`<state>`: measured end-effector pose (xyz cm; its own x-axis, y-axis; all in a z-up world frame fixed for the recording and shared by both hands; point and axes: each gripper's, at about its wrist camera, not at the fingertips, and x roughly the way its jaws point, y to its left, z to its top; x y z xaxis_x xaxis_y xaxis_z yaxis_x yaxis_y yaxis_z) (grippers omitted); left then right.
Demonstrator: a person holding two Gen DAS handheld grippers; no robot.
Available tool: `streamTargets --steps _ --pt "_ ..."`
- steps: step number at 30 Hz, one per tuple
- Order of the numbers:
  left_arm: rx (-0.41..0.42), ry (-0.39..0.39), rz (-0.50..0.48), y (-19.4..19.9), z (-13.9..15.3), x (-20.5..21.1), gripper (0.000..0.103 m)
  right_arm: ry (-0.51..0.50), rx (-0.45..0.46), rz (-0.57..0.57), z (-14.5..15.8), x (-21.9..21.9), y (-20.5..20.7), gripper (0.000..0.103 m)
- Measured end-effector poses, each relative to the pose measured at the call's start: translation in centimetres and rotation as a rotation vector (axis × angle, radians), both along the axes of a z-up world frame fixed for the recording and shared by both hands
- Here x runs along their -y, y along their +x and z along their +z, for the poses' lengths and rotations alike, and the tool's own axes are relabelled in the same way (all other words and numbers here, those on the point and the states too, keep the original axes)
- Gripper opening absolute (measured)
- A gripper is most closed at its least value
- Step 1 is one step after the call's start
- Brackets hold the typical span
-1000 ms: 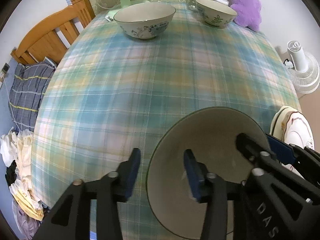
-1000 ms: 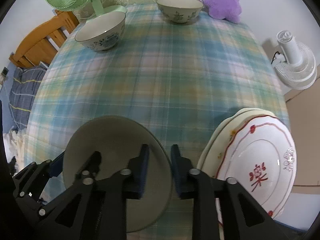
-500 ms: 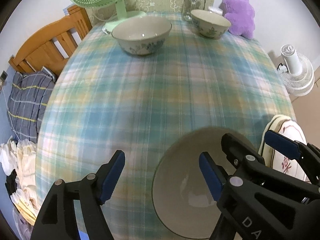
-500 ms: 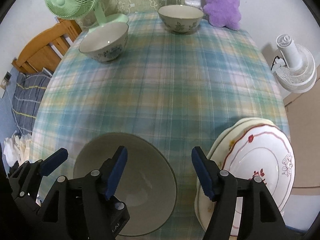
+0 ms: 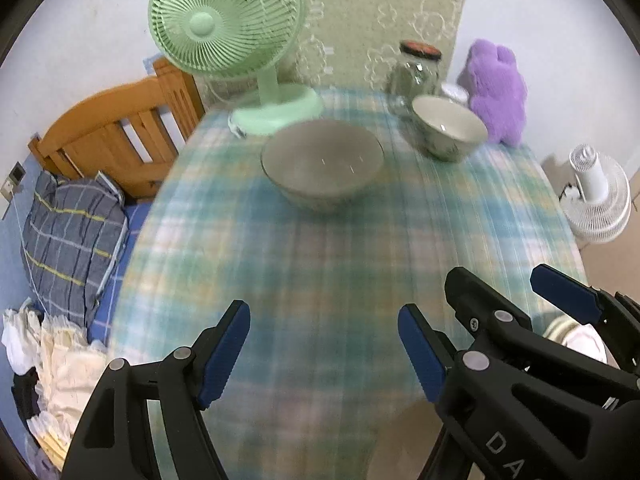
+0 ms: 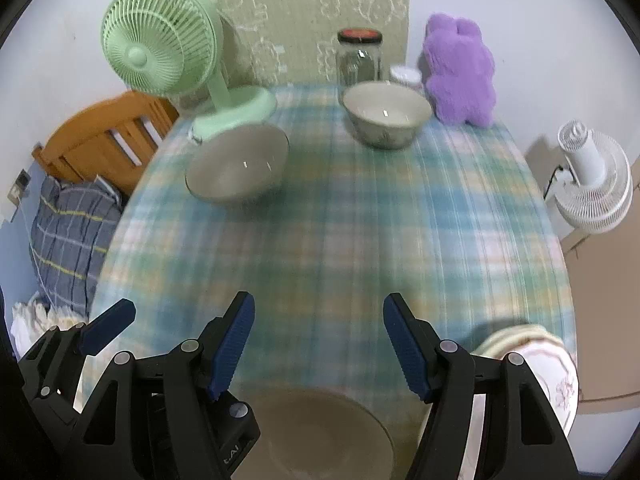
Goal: Organize plates and bowls
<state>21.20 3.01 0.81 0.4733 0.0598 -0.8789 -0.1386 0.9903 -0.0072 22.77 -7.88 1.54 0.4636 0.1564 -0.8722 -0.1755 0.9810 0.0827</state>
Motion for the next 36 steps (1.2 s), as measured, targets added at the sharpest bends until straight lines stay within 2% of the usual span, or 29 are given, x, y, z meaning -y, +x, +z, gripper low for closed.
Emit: streamTargets --steps 11,16,19,29,36 --pt "0.075 0.006 0.011 4.6 0.8 -3.3 0.078 0.002 0.076 -0.011 1.5 -3.5 4.8 0.07" --pt "0.105 0.042 0.005 7.2 0.6 -4.5 0.078 0.012 0.111 -0.027 1.3 -4.7 6.9 0.07" --pt "0.12 0.07 0.002 8.7 0.2 -5.1 0.078 0.026 0.117 -0.037 0.9 -5.3 8.4 0.07" --pt "0.11 0.06 0.008 13.4 -2.4 -6.4 0.077 -0.006 0.121 -0.05 -1.4 -6.9 13.3 0.07" --pt "0.088 0.04 0.008 15.2 -4.6 -6.8 0.065 0.002 0.101 -0.065 -3.6 -7.4 16.0 0.07"
